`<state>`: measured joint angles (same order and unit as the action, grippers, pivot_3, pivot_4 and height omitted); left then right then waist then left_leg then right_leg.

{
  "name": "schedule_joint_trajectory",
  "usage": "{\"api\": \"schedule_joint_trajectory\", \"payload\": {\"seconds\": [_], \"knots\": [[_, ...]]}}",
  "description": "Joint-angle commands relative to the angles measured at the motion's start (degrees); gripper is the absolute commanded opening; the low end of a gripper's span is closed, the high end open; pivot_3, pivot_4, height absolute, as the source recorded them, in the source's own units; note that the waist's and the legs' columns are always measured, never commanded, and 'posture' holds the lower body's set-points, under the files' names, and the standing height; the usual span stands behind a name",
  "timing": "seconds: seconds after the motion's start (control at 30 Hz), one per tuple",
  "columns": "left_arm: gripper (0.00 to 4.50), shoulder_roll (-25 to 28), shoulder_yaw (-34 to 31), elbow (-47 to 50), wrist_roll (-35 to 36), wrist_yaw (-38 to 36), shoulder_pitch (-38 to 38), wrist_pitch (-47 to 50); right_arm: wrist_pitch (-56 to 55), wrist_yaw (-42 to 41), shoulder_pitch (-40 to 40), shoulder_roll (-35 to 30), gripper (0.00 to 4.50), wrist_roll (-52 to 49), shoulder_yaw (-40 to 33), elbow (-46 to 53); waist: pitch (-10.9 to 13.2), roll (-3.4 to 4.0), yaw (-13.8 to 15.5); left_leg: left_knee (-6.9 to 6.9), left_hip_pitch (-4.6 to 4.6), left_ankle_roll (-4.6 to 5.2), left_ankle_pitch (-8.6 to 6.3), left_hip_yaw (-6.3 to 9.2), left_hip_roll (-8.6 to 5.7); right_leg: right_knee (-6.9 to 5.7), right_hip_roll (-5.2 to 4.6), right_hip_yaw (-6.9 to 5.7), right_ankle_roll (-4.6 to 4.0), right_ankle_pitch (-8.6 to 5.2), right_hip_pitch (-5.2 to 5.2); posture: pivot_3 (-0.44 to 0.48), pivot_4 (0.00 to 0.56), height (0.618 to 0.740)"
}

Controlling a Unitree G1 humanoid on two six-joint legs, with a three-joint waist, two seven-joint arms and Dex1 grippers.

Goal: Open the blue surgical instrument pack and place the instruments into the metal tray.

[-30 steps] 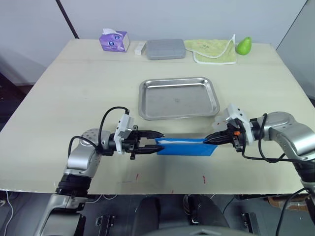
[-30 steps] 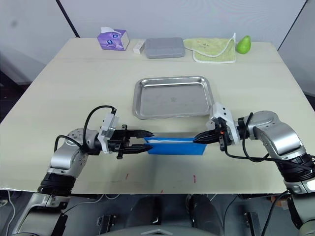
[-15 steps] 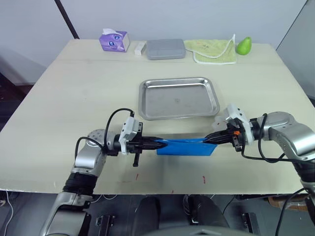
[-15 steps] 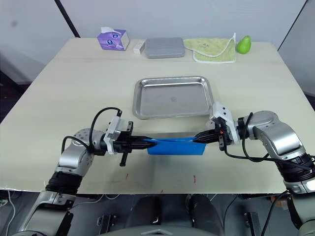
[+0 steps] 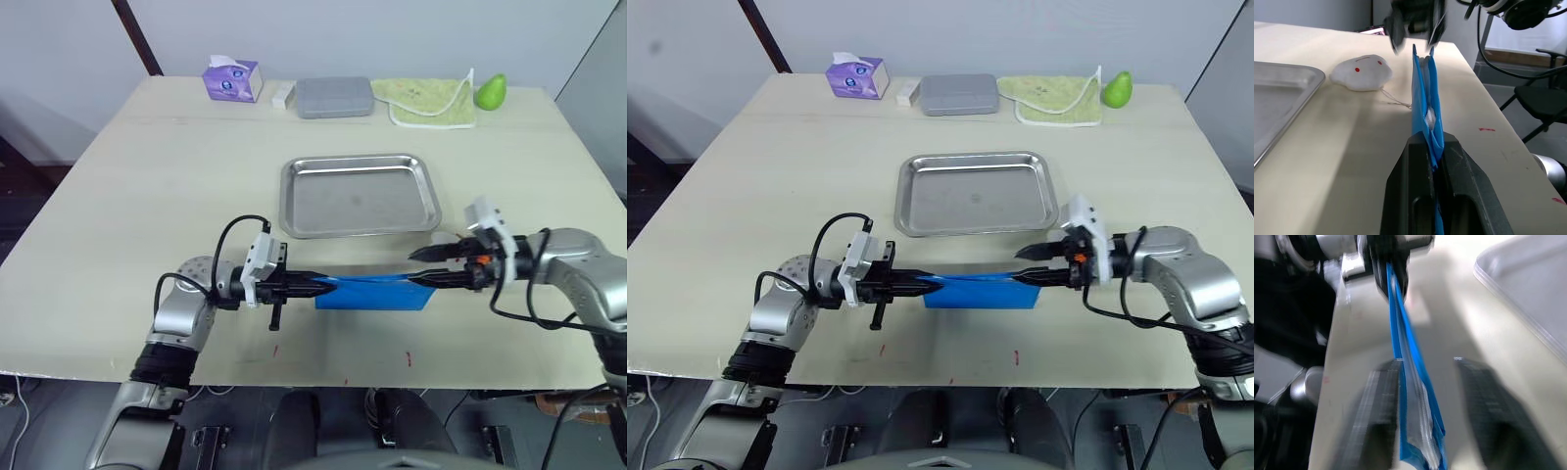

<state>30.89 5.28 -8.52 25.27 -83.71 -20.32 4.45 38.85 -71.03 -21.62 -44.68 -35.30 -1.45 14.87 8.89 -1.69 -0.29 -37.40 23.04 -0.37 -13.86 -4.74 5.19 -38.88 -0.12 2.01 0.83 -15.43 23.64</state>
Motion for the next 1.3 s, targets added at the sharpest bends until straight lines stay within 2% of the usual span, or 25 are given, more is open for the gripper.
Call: {"api": "schedule_joint_trajectory", "payload": {"seconds": [0.03, 0.43, 0.67, 0.77, 0.93, 1.13, 1.3], "knots": [[0.00, 0.22, -0.35, -0.27, -0.12, -0.54, -0.71, -1.54, 0.57, -1.99, 5.50, -4.57, 4.44, -6.87, -10.51, 7.95, 0.00, 0.00, 0.10, 0.00, 0.01, 0.00, 0.00, 0.04, -0.03, 0.01, 0.01, 0.03, 0.01, -0.01, -0.01, 0.000, 0.150, 0.740], [0.00, 1.30, -0.96, -2.90, -0.36, -2.36, -1.27, -3.42, 5.76, 1.89, 23.86, -11.54, 4.44, -15.69, -31.89, 17.96, 0.00, -0.01, -0.45, -0.01, -0.10, 0.00, 0.00, 0.08, -0.05, -0.06, 0.04, 0.10, 0.06, -0.01, -0.10, 0.000, 0.150, 0.740], [0.00, 1.54, -1.06, -4.04, -0.51, -2.77, -1.12, -4.55, 6.72, 4.16, 26.98, -12.63, 4.44, -17.74, -35.29, 19.08, 0.00, -0.01, -0.57, -0.01, -0.13, 0.00, 0.00, 0.11, -0.04, -0.06, 0.07, 0.10, 0.11, -0.04, -0.12, 0.000, 0.150, 0.740], [0.00, 1.44, -1.02, -4.00, -0.54, -2.51, -0.96, -4.72, 5.15, 6.98, 26.54, -12.56, 4.44, -13.93, -31.43, 18.65, 0.00, -0.01, -0.56, -0.01, -0.13, 0.00, 0.00, 0.11, -0.04, -0.06, 0.07, 0.10, 0.12, -0.05, -0.13, 0.000, 0.150, 0.740], [0.00, 1.31, -0.79, -2.89, -0.44, -1.92, -0.70, -4.31, 4.08, 15.93, 18.99, -12.45, 4.44, -3.46, -17.84, 12.26, 0.00, 0.00, -0.68, -0.01, -0.16, 0.00, 0.00, 0.07, -0.05, -0.07, 0.07, 0.18, 0.13, -0.06, -0.12, 0.000, 0.150, 0.740], [0.00, 1.36, -0.60, -1.98, -0.50, -1.37, -0.61, -3.85, 1.05, 19.49, 9.60, -9.02, 4.44, 5.64, -5.47, 2.44, 0.00, 0.00, -0.58, 0.02, -0.11, 0.00, 0.00, 0.04, -0.06, -0.03, 0.08, 0.22, 0.04, -0.01, -0.08, 0.000, 0.150, 0.740], [0.00, 1.42, -0.39, -1.28, -0.53, -0.91, -0.37, -3.39, 4.74, 23.99, -1.61, -3.16, 4.44, 11.97, 4.01, -7.78, 0.00, 0.02, -0.67, 0.00, -0.13, 0.01, 0.00, -0.03, -0.06, -0.07, 0.09, 0.30, 0.04, -0.01, -0.07, 0.000, 0.150, 0.740]]}}
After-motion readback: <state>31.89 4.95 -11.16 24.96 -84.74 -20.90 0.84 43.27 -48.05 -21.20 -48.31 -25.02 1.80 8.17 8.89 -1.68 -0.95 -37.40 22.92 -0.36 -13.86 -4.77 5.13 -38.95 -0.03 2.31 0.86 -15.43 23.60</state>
